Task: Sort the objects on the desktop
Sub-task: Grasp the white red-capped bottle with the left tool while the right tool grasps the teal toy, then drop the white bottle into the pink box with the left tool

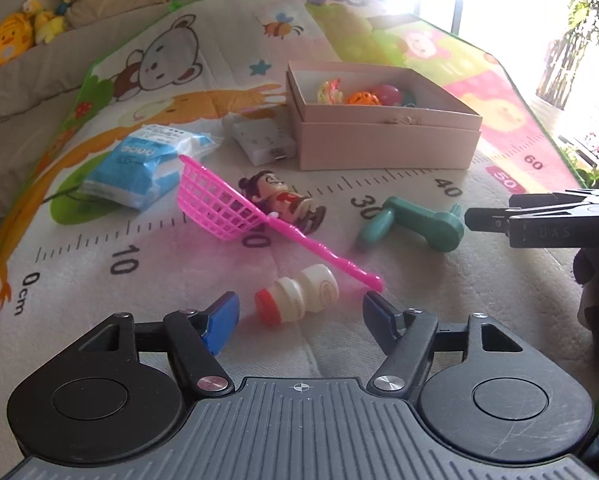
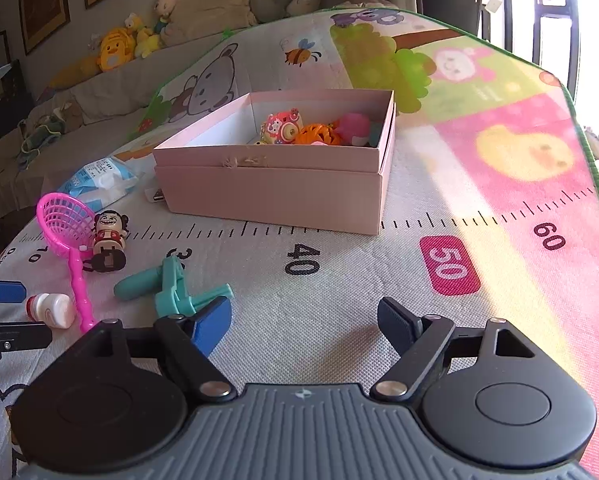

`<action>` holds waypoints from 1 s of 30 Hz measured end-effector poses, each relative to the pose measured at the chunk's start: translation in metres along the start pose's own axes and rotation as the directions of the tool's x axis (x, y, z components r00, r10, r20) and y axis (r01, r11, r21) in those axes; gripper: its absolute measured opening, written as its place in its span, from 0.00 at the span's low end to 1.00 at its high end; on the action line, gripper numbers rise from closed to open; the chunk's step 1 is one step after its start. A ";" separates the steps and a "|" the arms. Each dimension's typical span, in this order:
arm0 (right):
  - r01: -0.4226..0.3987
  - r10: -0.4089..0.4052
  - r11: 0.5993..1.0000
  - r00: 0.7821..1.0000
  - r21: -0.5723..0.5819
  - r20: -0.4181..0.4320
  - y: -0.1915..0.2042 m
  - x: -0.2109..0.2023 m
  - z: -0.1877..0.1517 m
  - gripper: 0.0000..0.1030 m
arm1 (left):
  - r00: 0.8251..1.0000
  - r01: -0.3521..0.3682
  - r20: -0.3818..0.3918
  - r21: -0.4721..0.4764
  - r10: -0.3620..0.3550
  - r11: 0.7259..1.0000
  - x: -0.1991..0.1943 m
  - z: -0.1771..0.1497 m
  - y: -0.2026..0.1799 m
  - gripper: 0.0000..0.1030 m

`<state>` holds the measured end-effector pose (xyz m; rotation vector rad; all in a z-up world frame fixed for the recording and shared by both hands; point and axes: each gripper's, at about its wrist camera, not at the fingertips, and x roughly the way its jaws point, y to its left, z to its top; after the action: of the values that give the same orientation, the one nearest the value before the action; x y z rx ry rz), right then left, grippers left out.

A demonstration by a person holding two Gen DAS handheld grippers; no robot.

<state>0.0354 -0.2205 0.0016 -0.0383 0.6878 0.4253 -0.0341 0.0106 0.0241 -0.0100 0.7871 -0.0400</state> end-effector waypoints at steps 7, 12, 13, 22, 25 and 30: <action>-0.075 0.081 0.984 0.996 -0.164 0.033 0.030 -0.020 0.012 0.78 | 1.000 -0.007 0.016 -0.057 0.008 0.998 0.012 0.006 -0.001 0.47; -0.100 0.109 0.937 0.994 -0.336 0.009 0.068 -0.011 0.021 0.48 | 1.000 0.008 0.028 -0.029 -0.007 1.000 0.006 0.001 0.002 0.47; -0.103 0.107 0.933 0.994 -0.345 -0.006 0.073 -0.005 0.022 0.44 | 0.999 0.008 0.031 -0.025 -0.007 1.000 0.004 0.000 0.002 0.47; -0.142 0.100 0.922 0.986 -0.360 -0.135 0.083 0.000 0.020 0.11 | 0.997 0.005 0.080 0.040 -0.008 0.999 -0.023 -0.005 -0.001 0.47; -0.162 0.121 0.922 0.983 -0.350 -0.136 0.074 -0.030 0.020 0.11 | 0.993 0.031 0.111 0.068 -0.039 0.997 -0.036 -0.002 -0.006 0.47; -0.121 0.127 0.954 0.992 -0.272 0.003 0.043 -0.093 0.055 0.00 | 0.961 0.065 0.254 0.165 -0.106 0.984 -0.068 0.035 -0.021 0.47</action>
<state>-0.0124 -0.2065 0.1066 -0.2515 0.6096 0.6390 -0.0582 -0.0075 0.0978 0.0965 0.5166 -0.1789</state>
